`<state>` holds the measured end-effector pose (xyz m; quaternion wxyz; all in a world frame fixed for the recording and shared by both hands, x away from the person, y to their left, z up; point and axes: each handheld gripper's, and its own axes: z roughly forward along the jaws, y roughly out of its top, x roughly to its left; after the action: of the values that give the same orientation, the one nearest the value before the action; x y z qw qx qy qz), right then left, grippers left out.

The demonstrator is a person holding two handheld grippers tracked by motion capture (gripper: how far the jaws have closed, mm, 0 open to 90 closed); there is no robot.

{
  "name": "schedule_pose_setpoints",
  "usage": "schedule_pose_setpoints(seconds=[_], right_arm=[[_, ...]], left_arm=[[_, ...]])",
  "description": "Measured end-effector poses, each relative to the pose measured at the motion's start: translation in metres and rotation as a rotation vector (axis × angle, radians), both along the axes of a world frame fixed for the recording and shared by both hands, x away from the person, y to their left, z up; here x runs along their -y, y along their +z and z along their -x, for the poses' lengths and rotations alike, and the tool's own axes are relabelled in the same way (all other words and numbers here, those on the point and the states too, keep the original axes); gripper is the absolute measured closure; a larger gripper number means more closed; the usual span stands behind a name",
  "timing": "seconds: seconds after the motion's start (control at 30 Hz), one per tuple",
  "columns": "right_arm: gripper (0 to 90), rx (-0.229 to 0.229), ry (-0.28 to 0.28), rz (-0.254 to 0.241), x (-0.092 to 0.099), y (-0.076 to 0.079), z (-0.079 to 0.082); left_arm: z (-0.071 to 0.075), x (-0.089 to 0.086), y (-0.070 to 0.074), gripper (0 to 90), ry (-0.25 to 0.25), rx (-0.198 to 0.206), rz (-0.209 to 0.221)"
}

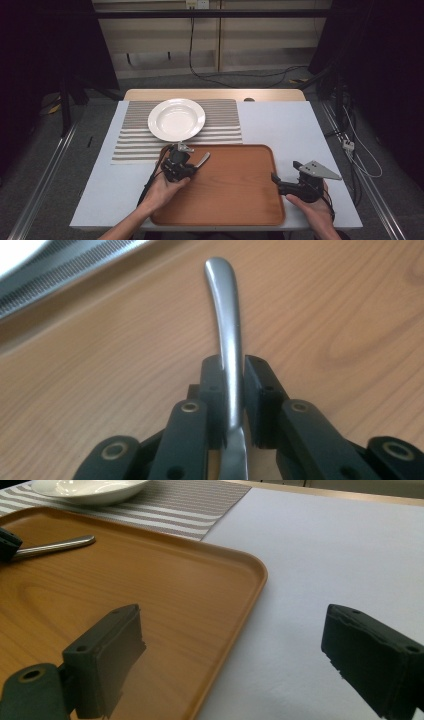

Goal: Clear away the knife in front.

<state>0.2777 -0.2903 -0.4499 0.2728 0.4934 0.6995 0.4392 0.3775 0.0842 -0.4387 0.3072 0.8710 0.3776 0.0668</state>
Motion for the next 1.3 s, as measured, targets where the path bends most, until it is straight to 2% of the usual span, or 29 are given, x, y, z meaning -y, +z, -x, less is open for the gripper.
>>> schedule_pose_setpoints(seconds=[0.17,0.37,0.5,0.67,0.77,0.8,0.83,0.9,1.03,1.13,1.2,1.3], right_arm=[[9.3,-0.003,-0.003,-0.001,0.001,0.000,0.000],[9.2,-0.002,-0.001,0.001,0.001,0.000,0.001],[9.3,-0.002,0.000,0.001,0.001,0.000,0.001],[9.2,-0.004,0.001,0.000,0.001,0.000,0.001],[9.2,-0.003,0.003,-0.002,0.001,0.000,0.001],[9.2,-0.005,0.003,-0.003,0.001,0.000,0.001],[9.2,-0.005,0.005,-0.003,0.000,0.000,0.001],[9.2,-0.004,0.008,-0.001,0.000,-0.001,0.000],[9.2,-0.012,0.013,-0.010,0.001,-0.002,-0.001],[9.2,-0.011,0.008,-0.014,0.003,-0.002,0.000],[9.2,-0.008,0.007,-0.015,0.003,-0.002,0.000],[9.2,-0.009,0.005,-0.015,0.004,-0.001,0.002]], left_arm=[[0.004,0.000,-0.001,79.7,-0.016,0.006,-0.021],[0.009,-0.004,-0.002,79.3,-0.007,0.008,-0.007],[0.012,-0.006,-0.002,79.2,0.000,0.000,-0.005],[0.013,-0.009,0.000,79.2,-0.018,-0.012,-0.027],[0.013,-0.012,0.001,78.9,-0.030,-0.038,-0.008],[0.012,-0.013,0.001,76.8,-0.040,-0.038,-0.012],[0.012,-0.014,0.001,70.6,-0.046,-0.035,-0.007],[0.010,-0.017,0.003,63.1,-0.052,-0.015,0.002],[0.007,-0.020,0.007,40.8,-0.075,0.032,0.022],[0.006,-0.016,0.007,26.8,-0.080,0.075,0.013],[0.005,-0.014,0.007,18.9,-0.063,0.059,0.022],[0.007,-0.010,0.007,18.3,-0.100,0.040,0.059]])
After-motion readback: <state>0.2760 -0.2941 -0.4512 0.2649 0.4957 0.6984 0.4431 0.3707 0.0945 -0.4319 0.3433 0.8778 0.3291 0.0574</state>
